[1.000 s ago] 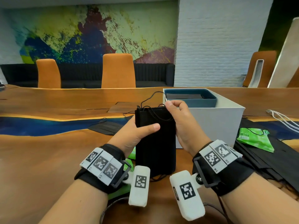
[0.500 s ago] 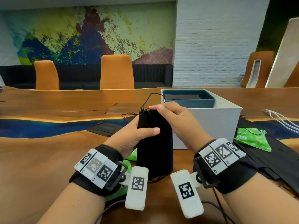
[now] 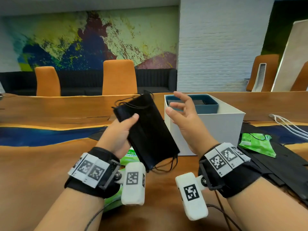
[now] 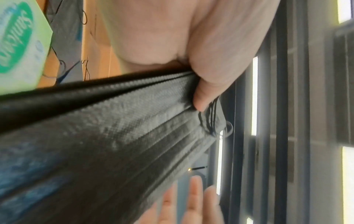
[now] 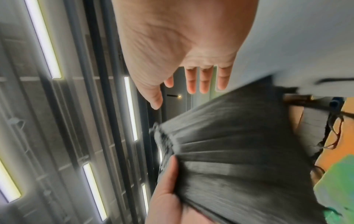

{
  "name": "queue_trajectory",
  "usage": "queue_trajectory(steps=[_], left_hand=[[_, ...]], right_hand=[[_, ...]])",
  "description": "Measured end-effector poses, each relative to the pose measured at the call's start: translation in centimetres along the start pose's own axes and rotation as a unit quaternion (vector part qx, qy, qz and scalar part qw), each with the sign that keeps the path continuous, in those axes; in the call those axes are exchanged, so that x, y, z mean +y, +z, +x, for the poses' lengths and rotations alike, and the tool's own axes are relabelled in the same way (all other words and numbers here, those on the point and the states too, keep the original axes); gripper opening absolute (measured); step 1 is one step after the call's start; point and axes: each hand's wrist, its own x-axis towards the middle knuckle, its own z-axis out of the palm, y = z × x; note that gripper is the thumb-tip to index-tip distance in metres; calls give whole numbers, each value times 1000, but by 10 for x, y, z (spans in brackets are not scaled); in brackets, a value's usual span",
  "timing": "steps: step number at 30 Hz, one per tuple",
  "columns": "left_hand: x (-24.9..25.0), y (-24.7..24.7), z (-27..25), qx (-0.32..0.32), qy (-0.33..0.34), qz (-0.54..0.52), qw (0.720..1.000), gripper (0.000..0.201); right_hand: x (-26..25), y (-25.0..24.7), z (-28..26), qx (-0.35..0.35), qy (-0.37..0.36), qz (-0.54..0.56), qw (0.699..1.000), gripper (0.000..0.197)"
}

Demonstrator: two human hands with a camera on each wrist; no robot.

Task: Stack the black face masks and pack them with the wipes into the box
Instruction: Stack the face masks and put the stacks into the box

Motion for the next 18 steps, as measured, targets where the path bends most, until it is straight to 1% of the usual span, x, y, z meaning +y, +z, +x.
queue_trajectory(steps=[3, 4, 6, 8, 10, 12, 15, 18], left_hand=[[21, -4, 6, 38, -13, -78, 996, 34], [28, -3, 8, 49, -9, -89, 995, 35], [40, 3, 10, 62, 21, -102, 993, 33], [50, 13, 11, 75, 46, -108, 990, 31], [55, 23, 14, 91, 50, -121, 987, 33], [54, 31, 16, 101, 43, -130, 985, 35], [50, 44, 17, 106, 41, -147, 983, 33], [49, 52, 19, 97, 38, -147, 984, 29]], right_hand=[[2, 0, 1, -26, 70, 25, 997, 41], [2, 2, 0, -40, 95, 50, 993, 41], [2, 6, -1, -68, 138, 124, 980, 35], [-1, 10, -3, -104, 164, 193, 962, 30], [-4, 11, -5, -121, 166, 221, 954, 32], [-7, 12, -4, -104, 162, 235, 953, 29], [-13, 12, -2, -61, 169, 270, 946, 20], [-19, 2, 0, -1, 179, 249, 952, 8]])
